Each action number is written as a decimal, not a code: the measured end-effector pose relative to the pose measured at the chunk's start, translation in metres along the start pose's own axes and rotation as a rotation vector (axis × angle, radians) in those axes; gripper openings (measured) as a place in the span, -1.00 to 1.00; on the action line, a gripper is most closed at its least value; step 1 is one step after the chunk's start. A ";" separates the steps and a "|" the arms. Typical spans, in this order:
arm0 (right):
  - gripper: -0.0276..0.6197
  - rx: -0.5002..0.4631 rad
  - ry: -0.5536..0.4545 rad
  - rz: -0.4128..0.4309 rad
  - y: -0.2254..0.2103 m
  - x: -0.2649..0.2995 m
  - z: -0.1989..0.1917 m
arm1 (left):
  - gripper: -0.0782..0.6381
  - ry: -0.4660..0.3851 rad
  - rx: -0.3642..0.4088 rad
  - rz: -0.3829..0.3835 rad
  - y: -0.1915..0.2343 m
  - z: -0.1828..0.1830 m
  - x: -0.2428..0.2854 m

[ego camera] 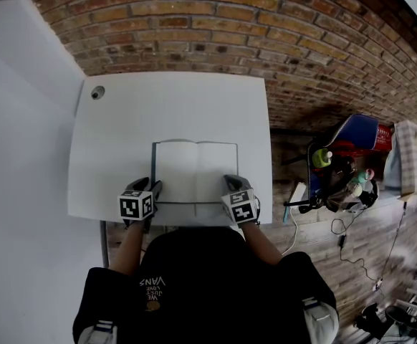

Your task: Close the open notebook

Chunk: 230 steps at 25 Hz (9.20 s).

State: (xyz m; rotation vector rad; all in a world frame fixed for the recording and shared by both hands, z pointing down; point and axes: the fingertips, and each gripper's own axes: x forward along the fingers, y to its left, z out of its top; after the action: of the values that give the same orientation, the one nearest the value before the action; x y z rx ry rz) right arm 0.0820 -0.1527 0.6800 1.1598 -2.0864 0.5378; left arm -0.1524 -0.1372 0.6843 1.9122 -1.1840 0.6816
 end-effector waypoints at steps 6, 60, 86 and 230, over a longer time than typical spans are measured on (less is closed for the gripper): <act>-0.92 -0.023 0.006 -0.015 0.001 0.002 -0.001 | -0.22 0.028 0.008 -0.003 -0.003 -0.001 0.003; -0.92 -0.068 -0.001 -0.035 -0.003 0.004 -0.003 | -0.69 -0.218 -0.364 -0.308 -0.040 0.047 -0.047; -0.92 -0.008 0.002 -0.007 0.002 -0.010 -0.009 | -0.68 -0.246 -0.225 -0.511 -0.124 0.079 -0.060; -0.92 0.031 -0.499 -0.041 0.086 -0.111 0.154 | -0.76 -0.552 0.143 -0.291 -0.060 0.101 -0.129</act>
State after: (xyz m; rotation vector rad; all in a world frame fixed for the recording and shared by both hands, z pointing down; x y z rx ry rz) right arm -0.0057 -0.1425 0.4918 1.4653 -2.4664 0.2782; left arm -0.1483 -0.1415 0.5099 2.4242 -1.1571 0.0769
